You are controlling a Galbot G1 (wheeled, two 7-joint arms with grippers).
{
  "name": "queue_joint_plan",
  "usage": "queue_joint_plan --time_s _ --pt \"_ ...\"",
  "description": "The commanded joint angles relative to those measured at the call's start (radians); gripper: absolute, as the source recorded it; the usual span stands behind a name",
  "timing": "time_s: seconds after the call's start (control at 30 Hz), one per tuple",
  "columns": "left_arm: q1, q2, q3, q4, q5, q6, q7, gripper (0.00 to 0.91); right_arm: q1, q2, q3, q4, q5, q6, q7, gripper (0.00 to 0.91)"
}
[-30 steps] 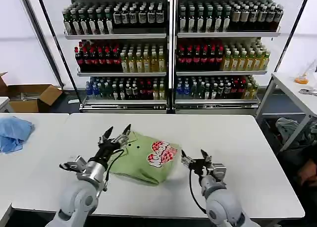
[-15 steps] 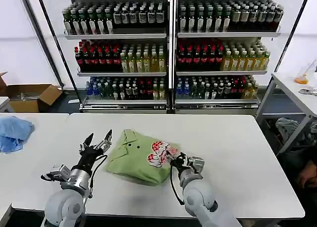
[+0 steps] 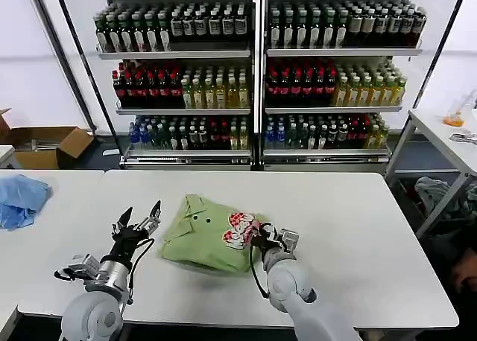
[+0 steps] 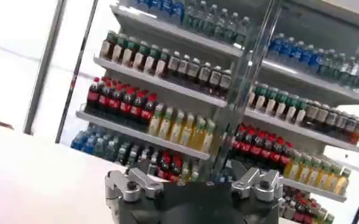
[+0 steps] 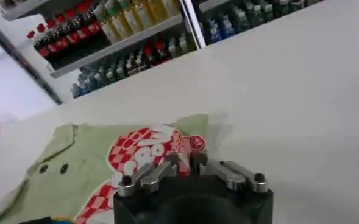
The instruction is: Fold and organize the clothes.
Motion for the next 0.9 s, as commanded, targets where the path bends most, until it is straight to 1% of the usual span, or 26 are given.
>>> queue_joint_plan --time_s 0.03,0.1,0.13,0.27,0.43,0.53,0.57,0.6,0.63,0.67,0.7,0.73,0.77,0.87,0.9 --pt "0.009 -0.006 -0.009 -0.004 0.003 -0.003 0.001 0.907 0.045 -0.041 -0.013 -0.058 -0.151 -0.016 -0.033 0.0" --pt "0.009 -0.007 -0.01 -0.005 0.003 -0.002 0.001 0.907 0.056 -0.064 -0.015 -0.068 -0.194 -0.011 -0.052 0.0" --pt "0.01 -0.007 -0.011 -0.006 0.003 -0.002 0.0 0.907 0.066 -0.08 -0.012 -0.076 -0.222 -0.003 -0.078 0.0" --pt "0.02 -0.006 -0.013 -0.015 0.002 -0.003 0.002 0.907 0.108 -0.116 0.013 -0.109 -0.275 0.002 -0.128 0.0" --pt "0.032 -0.005 -0.016 -0.025 0.002 -0.002 0.003 0.907 0.148 -0.168 0.034 -0.157 -0.376 0.0 -0.218 0.0" --pt "0.038 -0.003 -0.016 -0.03 0.006 -0.003 0.004 0.907 0.15 -0.189 0.043 -0.181 -0.47 0.017 -0.274 0.0" --pt "0.041 -0.003 -0.015 -0.031 0.011 -0.003 0.005 0.907 0.146 -0.192 0.048 -0.178 -0.481 0.021 -0.287 0.0" --pt "0.042 -0.002 -0.013 -0.032 0.015 -0.004 0.006 0.907 0.139 -0.195 0.052 -0.167 -0.483 0.027 -0.307 0.252" --pt "0.044 -0.001 -0.012 -0.033 0.024 -0.005 0.007 0.907 0.132 -0.197 0.054 -0.153 -0.482 0.035 -0.315 0.645" --pt "0.045 -0.001 -0.01 -0.034 0.034 -0.005 0.007 0.907 0.114 -0.2 0.059 -0.124 -0.509 0.069 -0.331 0.907" --pt "0.047 0.0 -0.008 -0.034 0.044 -0.006 0.008 0.907 0.107 -0.198 0.061 -0.115 -0.536 0.081 -0.334 0.907" --pt "0.049 0.002 -0.006 -0.037 0.052 -0.007 0.008 0.907 0.097 -0.196 0.065 -0.106 -0.601 0.109 -0.334 0.907" --pt "0.052 0.003 -0.004 -0.041 0.06 -0.007 0.009 0.907 0.087 -0.196 0.068 -0.1 -0.627 0.122 -0.336 0.907" --pt "0.057 0.01 -0.001 -0.05 0.071 -0.007 0.011 0.907 0.027 -0.208 0.112 -0.039 -0.716 0.255 -0.331 0.907" --pt "0.058 0.012 0.0 -0.052 0.072 -0.007 0.011 0.907 0.011 -0.211 0.122 -0.023 -0.728 0.268 -0.33 0.907"
